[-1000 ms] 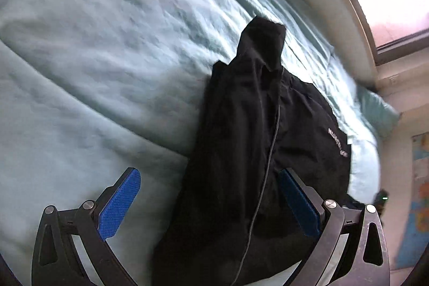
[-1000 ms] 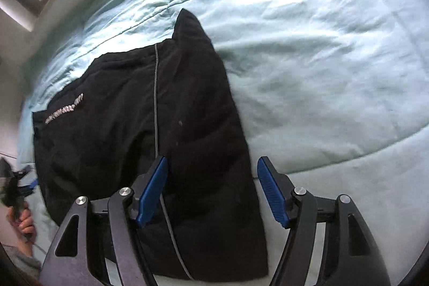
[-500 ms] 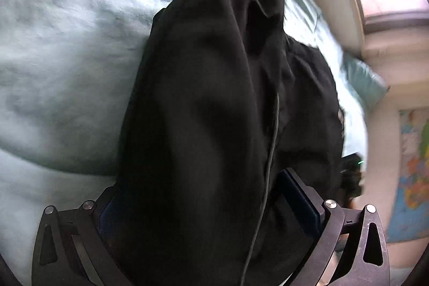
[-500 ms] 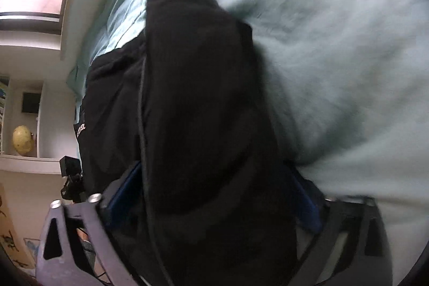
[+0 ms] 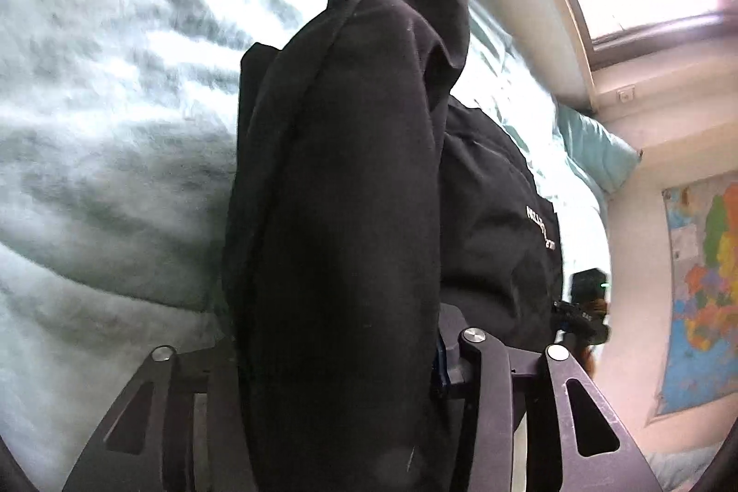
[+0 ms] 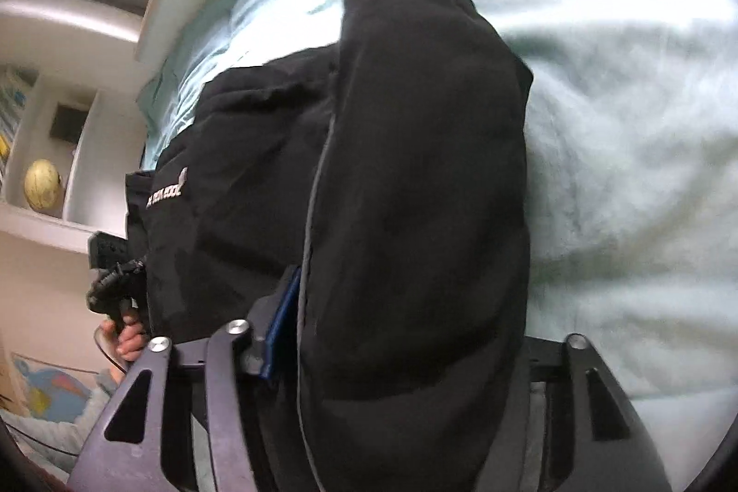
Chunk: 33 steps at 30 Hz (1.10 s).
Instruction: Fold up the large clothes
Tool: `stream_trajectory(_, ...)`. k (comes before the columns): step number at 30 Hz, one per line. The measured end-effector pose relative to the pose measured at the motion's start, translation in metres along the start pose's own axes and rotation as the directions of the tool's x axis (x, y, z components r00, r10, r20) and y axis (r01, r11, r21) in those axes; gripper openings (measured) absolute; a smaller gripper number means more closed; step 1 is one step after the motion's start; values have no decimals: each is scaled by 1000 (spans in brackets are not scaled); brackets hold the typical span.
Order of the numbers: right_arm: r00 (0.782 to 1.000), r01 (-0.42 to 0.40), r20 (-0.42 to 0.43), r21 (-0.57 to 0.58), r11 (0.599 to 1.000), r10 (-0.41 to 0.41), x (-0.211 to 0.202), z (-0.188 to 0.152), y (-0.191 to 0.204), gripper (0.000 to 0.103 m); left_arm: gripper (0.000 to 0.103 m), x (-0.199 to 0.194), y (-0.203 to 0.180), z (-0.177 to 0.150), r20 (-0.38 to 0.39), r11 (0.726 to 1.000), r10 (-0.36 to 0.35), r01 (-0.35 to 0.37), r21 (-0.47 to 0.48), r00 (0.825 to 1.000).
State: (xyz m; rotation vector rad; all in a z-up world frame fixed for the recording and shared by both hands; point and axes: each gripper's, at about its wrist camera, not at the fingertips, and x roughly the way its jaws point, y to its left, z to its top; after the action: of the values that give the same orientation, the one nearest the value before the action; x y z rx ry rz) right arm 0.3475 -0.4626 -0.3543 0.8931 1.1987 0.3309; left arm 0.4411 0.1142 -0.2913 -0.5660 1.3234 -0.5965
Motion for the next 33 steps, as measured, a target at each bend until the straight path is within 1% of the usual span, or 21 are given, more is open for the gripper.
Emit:
stream_trajectory(1, 999, -38, -14, 54, 998, 39, 8, 5, -9, 81, 65, 6, 4, 4, -15, 999, -14, 13, -35, 1000)
stream_trajectory(2, 999, -47, -13, 75, 996, 48, 14, 6, -13, 81, 69, 15, 8, 7, -23, 998, -30, 28, -64, 999)
stream_trajectory(3, 999, -35, 1, 69, 997, 35, 15, 6, -10, 81, 70, 18, 9, 7, -24, 996, -31, 29, -79, 999)
stream_trajectory(4, 1000, -23, 12, 57, 998, 22, 13, 4, -6, 78, 70, 21, 8, 7, -22, 996, -19, 17, -85, 1000)
stream_trajectory(5, 1000, -9, 20, 40, 999, 8, 10, 1, 0, 74, 69, 19, 1, 6, -4, 998, 15, -15, -66, 1000)
stream_trajectory(6, 999, 12, 40, 9, 1000, -12, 3, -4, 9, 64, 57, 15, -4, 4, 14, 998, 32, -32, -49, 999)
stream_trajectory(7, 998, 23, 57, -13, 1000, -22, -4, -8, 16, 54, 45, 6, -18, -3, 54, 998, 62, -61, -12, 997)
stream_trajectory(8, 996, 35, 80, -34, 999, -32, -11, -13, 24, 49, 40, 2, -31, -8, 84, 998, 65, -66, 3, 994)
stream_trajectory(9, 993, 47, 108, -55, 997, -41, -20, -21, 35, 44, 35, -7, -40, -14, 114, 999, 50, -51, 9, 992)
stream_trajectory(10, 991, 51, 127, -70, 996, -42, -27, -25, 44, 42, 33, -17, -48, -20, 142, 1000, 25, -26, 6, 990)
stream_trajectory(11, 989, 49, 146, -86, 995, -36, -33, -35, 59, 41, 32, -26, -58, -26, 161, 1000, -1, -1, 9, 987)
stream_trajectory(13, 983, 26, 186, -115, 993, -5, -51, -52, 82, 40, 31, -43, -78, -36, 184, 998, -23, 13, 55, 983)
stream_trajectory(15, 975, 42, 224, -141, 989, -9, -70, -67, 103, 40, 31, -61, -119, -50, 204, 990, -54, 26, 140, 977)
stream_trajectory(17, 967, 51, 256, -163, 985, -8, -92, -80, 119, 40, 31, -74, -153, -61, 216, 979, -83, 39, 200, 973)
stream_trajectory(20, 953, 55, 303, -174, 983, 0, -141, -104, 132, 40, 31, -87, -196, -79, 221, 961, -115, 53, 270, 968)
stream_trajectory(22, 943, 109, 329, -194, 975, -39, -178, -118, 142, 40, 31, -89, -216, -92, 212, 954, -130, 64, 293, 969)
stream_trajectory(26, 926, 206, 358, -205, 957, -123, -227, -131, 152, 40, 32, -64, -255, -120, 182, 948, -150, 90, 306, 972)
stream_trajectory(28, 919, 241, 360, -181, 954, -164, -249, -137, 141, 40, 33, -44, -265, -130, 160, 950, -145, 92, 298, 976)
stream_trajectory(30, 914, 269, 353, -157, 950, -201, -256, -131, 133, 40, 33, -14, -273, -136, 124, 955, -130, 91, 281, 984)
stream_trajectory(32, 912, 298, 330, -126, 946, -244, -260, -125, 114, 40, 33, 24, -272, -141, 81, 967, -126, 104, 231, 989)
stream_trajectory(33, 912, 312, 313, -106, 944, -266, -259, -123, 99, 41, 33, 31, -268, -155, 70, 970, -121, 103, 219, 990)
